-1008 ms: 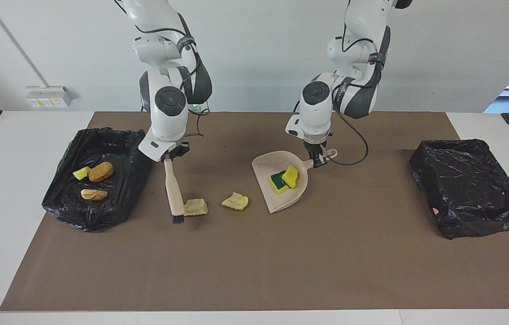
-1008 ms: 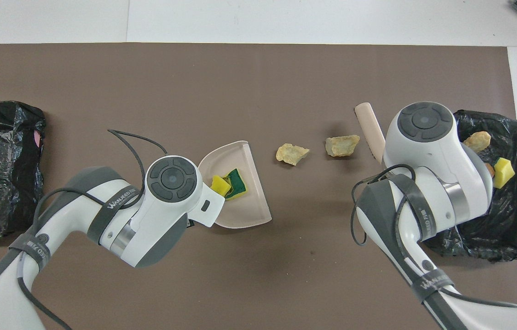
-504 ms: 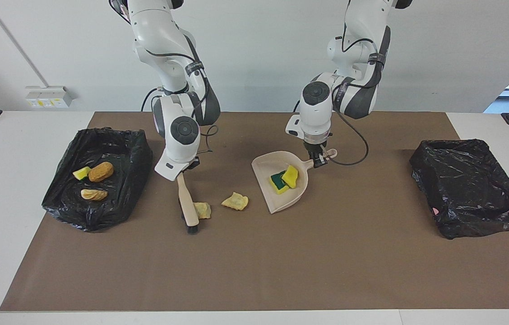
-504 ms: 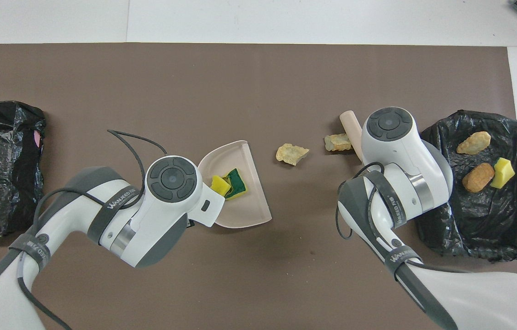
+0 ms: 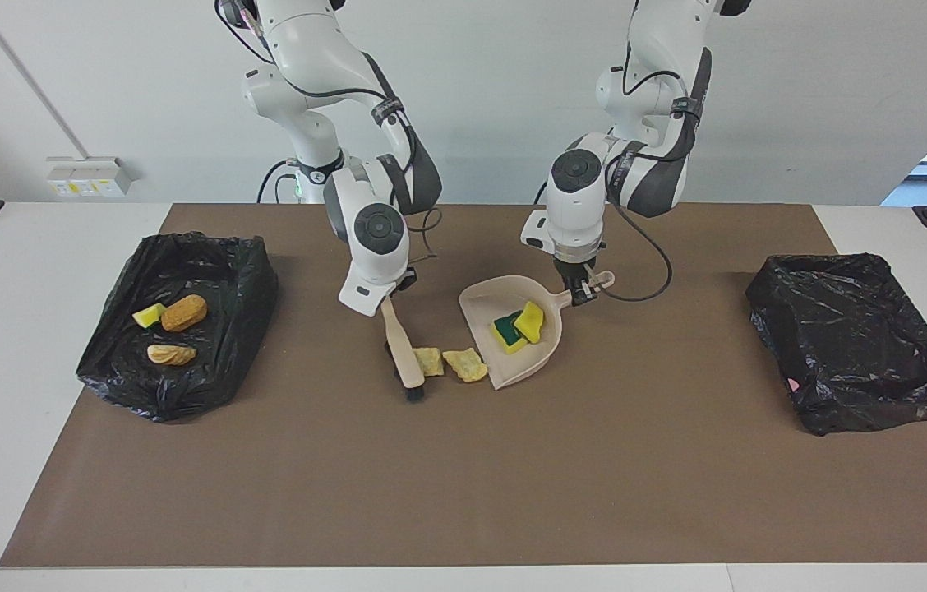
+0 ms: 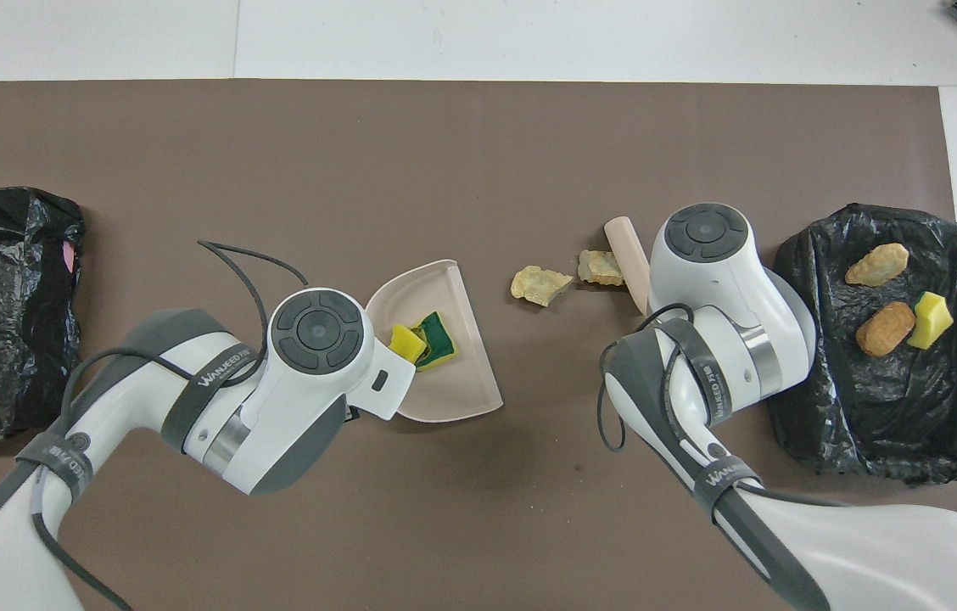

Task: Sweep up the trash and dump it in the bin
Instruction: 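Sweep the bread pieces into the dustpan with the right gripper's brush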

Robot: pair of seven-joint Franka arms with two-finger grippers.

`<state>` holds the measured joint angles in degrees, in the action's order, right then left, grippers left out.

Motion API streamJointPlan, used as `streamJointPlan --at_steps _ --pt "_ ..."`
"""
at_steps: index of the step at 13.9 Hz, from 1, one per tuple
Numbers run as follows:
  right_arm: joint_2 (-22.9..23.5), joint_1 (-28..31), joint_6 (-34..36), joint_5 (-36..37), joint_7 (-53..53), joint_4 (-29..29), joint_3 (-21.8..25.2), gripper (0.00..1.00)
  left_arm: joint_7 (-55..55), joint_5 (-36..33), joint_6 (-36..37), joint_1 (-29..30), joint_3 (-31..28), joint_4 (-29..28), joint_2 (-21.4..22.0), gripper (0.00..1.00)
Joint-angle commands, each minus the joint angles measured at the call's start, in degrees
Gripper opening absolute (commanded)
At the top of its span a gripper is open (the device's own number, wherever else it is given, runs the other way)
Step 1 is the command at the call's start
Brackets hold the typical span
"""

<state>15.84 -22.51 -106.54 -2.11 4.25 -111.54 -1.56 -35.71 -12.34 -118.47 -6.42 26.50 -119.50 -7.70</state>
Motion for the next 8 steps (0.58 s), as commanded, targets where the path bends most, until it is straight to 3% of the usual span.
streamJointPlan --at_steps 1,8 --pt "0.1 -2.1 0.5 -5.9 -0.7 -0.4 -0.5 0.00 0.4 0.4 -0.8 0.5 0.0 -2.7 2.3 0.00" --pt "-0.5 -5.7 -0.1 -22.6 -1.6 -0.4 -0.6 0.00 -0.2 0.4 -1.2 0.5 0.0 -3.0 2.3 0.00"
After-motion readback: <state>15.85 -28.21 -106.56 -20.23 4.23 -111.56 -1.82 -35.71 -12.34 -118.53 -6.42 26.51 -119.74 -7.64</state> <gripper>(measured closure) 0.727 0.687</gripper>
